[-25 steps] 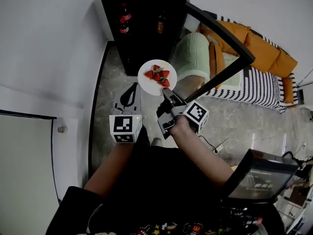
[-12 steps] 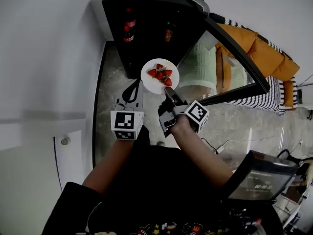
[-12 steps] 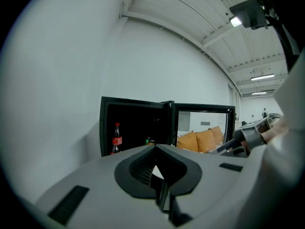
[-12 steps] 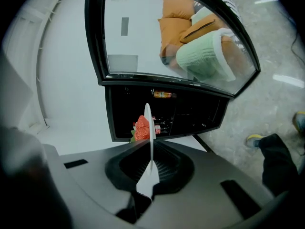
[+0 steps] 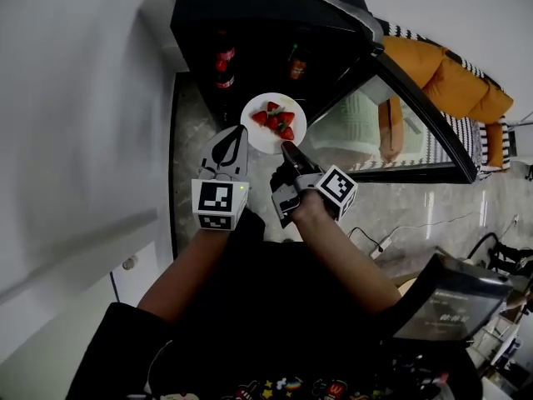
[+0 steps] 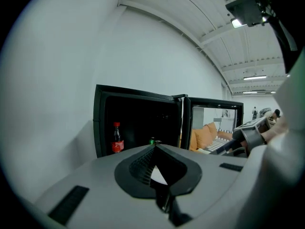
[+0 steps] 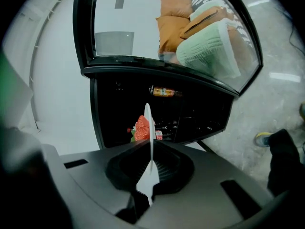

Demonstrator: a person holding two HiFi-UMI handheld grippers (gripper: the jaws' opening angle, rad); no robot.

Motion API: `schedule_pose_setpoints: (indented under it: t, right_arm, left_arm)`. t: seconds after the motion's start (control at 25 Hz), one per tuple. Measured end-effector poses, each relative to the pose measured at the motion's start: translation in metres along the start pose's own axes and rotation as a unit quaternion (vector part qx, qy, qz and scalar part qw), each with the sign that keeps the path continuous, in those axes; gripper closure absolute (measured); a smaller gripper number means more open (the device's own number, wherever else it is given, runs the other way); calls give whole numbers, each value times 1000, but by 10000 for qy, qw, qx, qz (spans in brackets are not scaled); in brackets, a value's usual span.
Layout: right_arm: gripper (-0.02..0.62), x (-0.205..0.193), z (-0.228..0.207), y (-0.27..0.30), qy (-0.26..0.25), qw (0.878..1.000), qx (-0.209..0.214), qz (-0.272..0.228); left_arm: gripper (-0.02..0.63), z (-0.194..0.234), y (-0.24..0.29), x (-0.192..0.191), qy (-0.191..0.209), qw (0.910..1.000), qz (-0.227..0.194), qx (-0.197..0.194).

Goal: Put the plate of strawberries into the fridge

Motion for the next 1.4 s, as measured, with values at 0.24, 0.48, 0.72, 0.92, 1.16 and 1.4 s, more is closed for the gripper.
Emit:
schedule_pose_setpoints:
  t: [0.24,0.48,0.72,0.92,1.16,1.4]
  right_arm:
    - [577,-8,10,-2,260,9995,133,79]
    - [577,-15,24,-10,224,9992,344,1]
    - [577,-28,34,-28,221,9981,574,69]
    - [577,-11,18,-8,82,9978,619,233]
    - [578,-5,10,-3,36,9973,632,379]
    - [577,7,-6,14,-42,9962,749,443]
  left_arm:
    - [604,0,-6,21,306,9992,243,59]
    - [604,-7,-22,34,337,9993,161,79]
    - [604,-21,-53,53,373,9988,-54,298]
    - [604,-26,-36,40,360,9977,-166,557]
    - [604,-33,-34,36,307,9963,-201,776]
    - [604,-36,-26,21,292,9950,-258,917]
Point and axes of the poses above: the fingertips, and each gripper's own axes: y forward along the fingers, z to its left, x out of its top, the point moved 8 cm from there along -y, backward along the fingers, and after that the axes turned 10 degrees about y, right-handed, at the moved point
